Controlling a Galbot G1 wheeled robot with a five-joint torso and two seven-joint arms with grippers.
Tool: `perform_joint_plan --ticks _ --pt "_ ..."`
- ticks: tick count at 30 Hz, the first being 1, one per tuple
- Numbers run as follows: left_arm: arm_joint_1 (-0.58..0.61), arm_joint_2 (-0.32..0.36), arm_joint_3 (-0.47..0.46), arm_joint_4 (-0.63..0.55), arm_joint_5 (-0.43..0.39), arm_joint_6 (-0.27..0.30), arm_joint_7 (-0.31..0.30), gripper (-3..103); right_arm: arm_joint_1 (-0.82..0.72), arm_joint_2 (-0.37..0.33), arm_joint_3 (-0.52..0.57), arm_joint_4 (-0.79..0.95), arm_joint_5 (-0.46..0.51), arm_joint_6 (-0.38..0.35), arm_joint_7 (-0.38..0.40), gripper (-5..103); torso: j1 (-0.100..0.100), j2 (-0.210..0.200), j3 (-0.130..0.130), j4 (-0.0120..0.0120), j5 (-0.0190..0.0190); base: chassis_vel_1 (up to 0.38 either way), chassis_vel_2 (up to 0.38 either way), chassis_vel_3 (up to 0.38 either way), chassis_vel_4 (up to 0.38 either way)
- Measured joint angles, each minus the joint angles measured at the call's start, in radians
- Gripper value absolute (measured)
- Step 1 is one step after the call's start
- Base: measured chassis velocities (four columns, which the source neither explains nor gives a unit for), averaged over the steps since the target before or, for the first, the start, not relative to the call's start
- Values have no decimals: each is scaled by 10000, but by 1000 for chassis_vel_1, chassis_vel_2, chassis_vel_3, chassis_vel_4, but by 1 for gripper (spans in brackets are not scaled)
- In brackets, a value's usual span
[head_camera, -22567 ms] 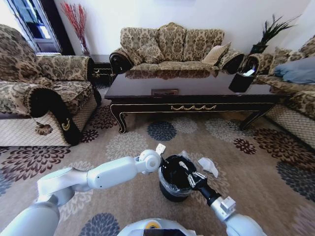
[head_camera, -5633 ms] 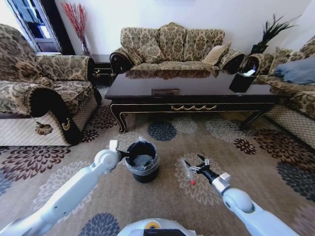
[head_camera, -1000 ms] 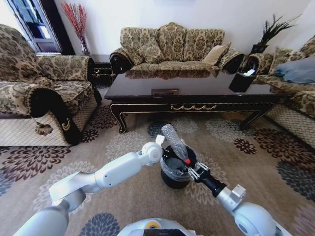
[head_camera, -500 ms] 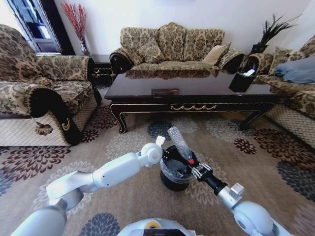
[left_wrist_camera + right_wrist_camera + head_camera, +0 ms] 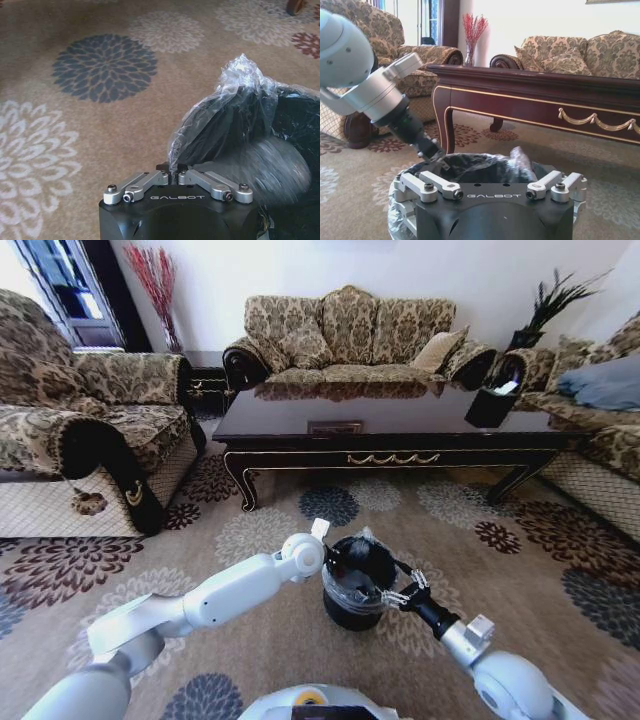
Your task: Move to the front of the table and pick up the trash from the floor, then place it into the trash bin.
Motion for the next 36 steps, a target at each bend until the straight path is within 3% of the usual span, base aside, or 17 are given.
perform_joint_plan --ticks 11,22,25,30,36 --pt "480 1106 -823 -416 163 0 189 3 -429 -65 862 97 404 213 -171 100 0 0 0 2 -2 0 0 0 0" --pt "2383 2020 -2304 -951 702 0 358 3 -647 161 869 -269 273 363 -243 100 0 0 -1 -1 -2 0 0 0 0" --pt "3155 2385 -3068 -861 1118 0 634 3 -727 222 764 -397 182 429 -303 100 0 1 -1 -1 -3 0 0 0 0" --pt "3682 2623 -3623 -781 1545 1 843 3 -703 240 599 -537 100 453 -330 100 -1 0 -1 6 0 0 0 0 0" --pt "4069 2637 -3974 -808 1779 1 934 3 -636 261 436 -596 34 455 -337 100 0 0 -1 -4 0 0 0 0 0"
